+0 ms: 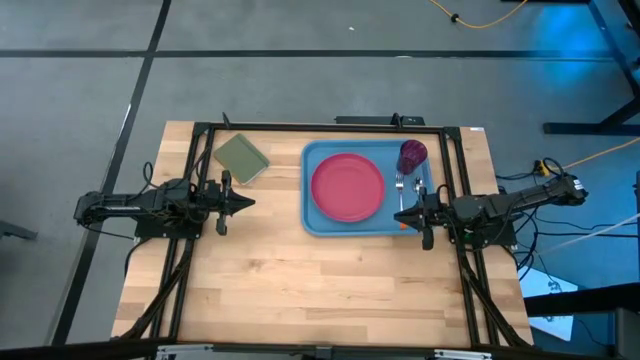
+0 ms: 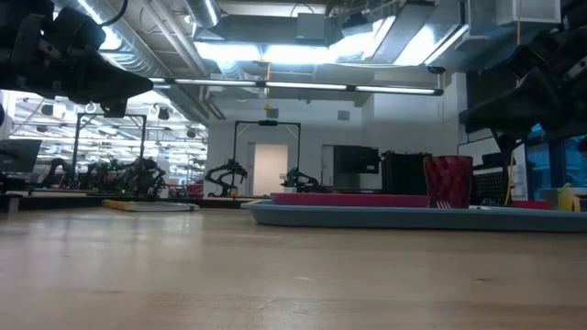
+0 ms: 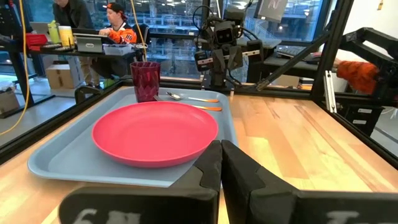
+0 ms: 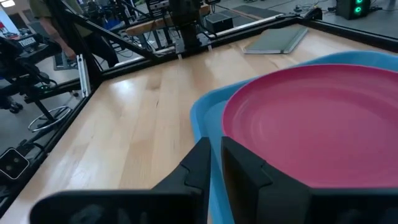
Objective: Pick and place plate/cup/fork/spoon on tray
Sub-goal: Return to Home Position
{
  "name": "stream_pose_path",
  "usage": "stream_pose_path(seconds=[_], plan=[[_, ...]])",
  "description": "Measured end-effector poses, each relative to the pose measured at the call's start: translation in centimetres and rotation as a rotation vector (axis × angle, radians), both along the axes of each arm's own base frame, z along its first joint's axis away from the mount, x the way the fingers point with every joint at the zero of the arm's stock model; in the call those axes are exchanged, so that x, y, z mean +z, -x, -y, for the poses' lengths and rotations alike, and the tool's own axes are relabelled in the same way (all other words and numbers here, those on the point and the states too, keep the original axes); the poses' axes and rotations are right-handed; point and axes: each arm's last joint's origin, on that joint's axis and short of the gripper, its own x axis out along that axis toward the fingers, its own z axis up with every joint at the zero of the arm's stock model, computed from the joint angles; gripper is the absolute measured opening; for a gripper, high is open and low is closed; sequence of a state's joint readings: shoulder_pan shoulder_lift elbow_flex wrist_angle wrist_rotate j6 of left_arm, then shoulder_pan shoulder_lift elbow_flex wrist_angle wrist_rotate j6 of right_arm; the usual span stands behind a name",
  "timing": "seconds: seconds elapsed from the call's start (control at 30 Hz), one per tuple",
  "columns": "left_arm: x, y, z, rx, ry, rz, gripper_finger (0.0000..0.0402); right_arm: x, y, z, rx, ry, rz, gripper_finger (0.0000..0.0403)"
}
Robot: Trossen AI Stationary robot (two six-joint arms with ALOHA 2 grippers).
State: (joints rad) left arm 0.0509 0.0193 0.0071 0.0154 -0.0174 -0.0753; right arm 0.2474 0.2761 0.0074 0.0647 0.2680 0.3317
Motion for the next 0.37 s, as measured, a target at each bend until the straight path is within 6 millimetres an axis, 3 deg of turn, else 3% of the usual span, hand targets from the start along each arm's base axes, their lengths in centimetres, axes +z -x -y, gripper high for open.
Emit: stream_pose_path(seconds=[0.37], plan=[[0.00,0.00,0.00,0.000,0.000,0.000,0.0000,-0.01,0.00,-0.02,0.005,-0.001,-0.001,0.0044]])
